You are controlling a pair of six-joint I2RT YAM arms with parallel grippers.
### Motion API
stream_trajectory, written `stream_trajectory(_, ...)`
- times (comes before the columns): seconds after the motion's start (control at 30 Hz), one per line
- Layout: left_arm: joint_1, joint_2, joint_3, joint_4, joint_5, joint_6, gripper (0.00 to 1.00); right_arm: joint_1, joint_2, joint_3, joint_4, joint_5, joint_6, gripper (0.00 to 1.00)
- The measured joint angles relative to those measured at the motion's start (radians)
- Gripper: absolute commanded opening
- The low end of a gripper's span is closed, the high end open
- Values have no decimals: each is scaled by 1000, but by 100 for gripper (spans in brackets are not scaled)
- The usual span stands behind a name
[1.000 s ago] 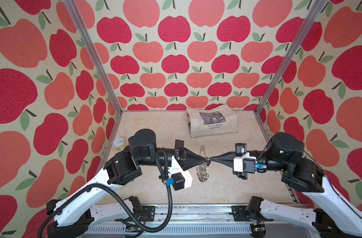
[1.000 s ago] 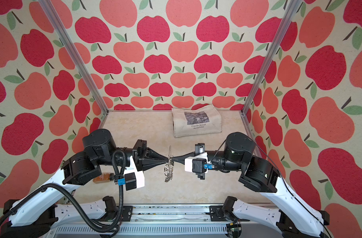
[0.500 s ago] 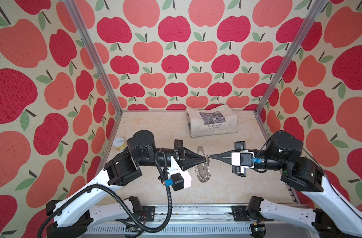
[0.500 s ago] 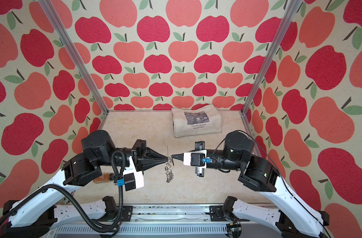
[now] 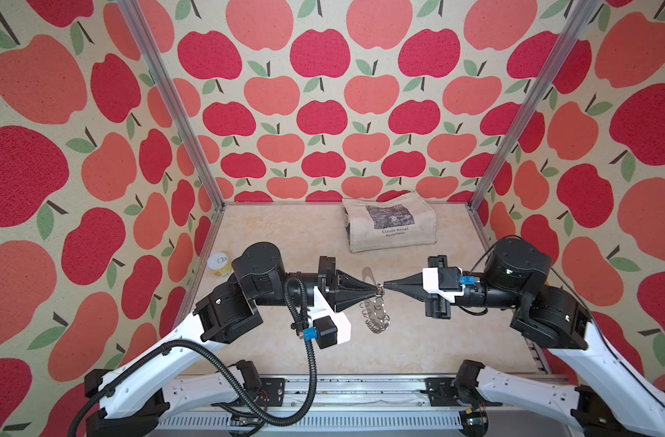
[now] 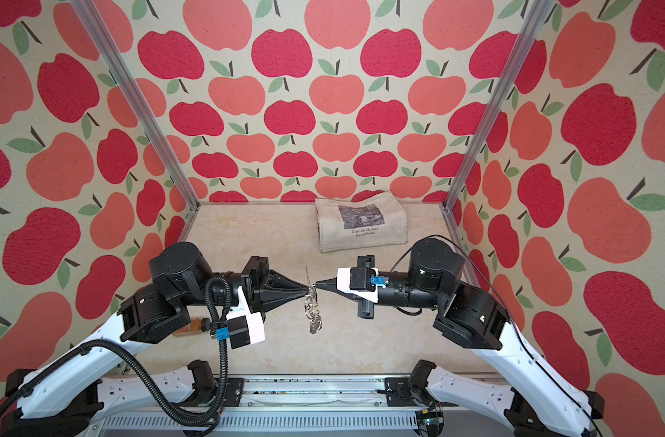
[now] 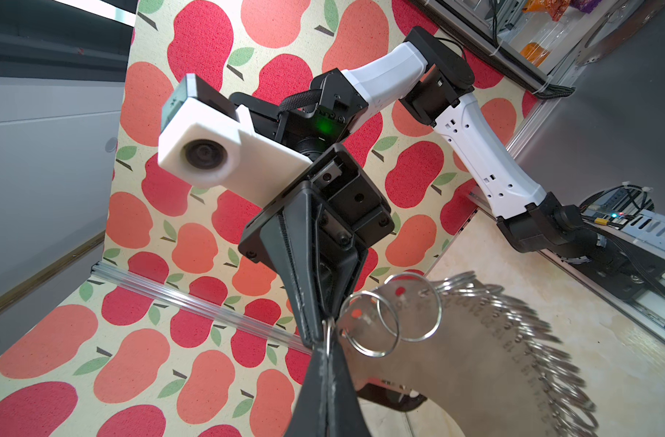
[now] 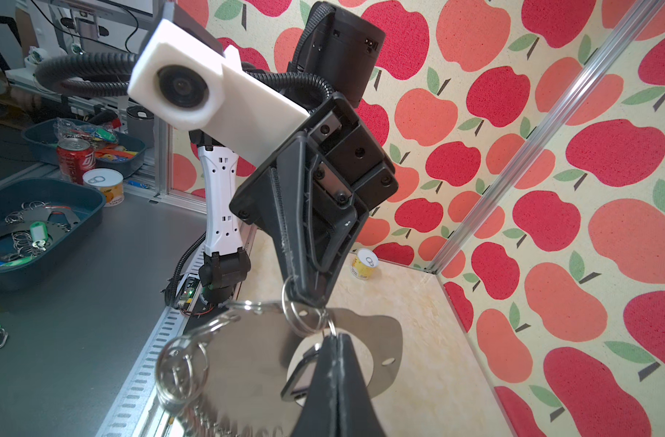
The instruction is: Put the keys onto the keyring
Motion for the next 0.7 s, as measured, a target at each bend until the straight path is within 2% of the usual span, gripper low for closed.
stream_trajectory(0.07,4,-1,-10,35,14,-18,0,-13,0,-10,-4,18,9,31)
stream_trajectory(0.13,12,-8,-19,76,37,-45,0,-25,-1,-24,-10,42,19,37)
stream_trajectory(0.27,55,-25,-40,153,80,-118,0,-34,-10,-48,-16,87,22,38)
stream_trajectory(0.53,161,-4,-51,249,198,-280,0,-36,-90,-56,8,139,-2,39)
stream_trajectory(0.63,205,16,-63,273,242,-335,0,-36,-101,-56,30,142,-17,34)
stream_trajectory(0.7,237,31,-78,302,275,-383,0,-36,-101,-54,42,137,-27,26)
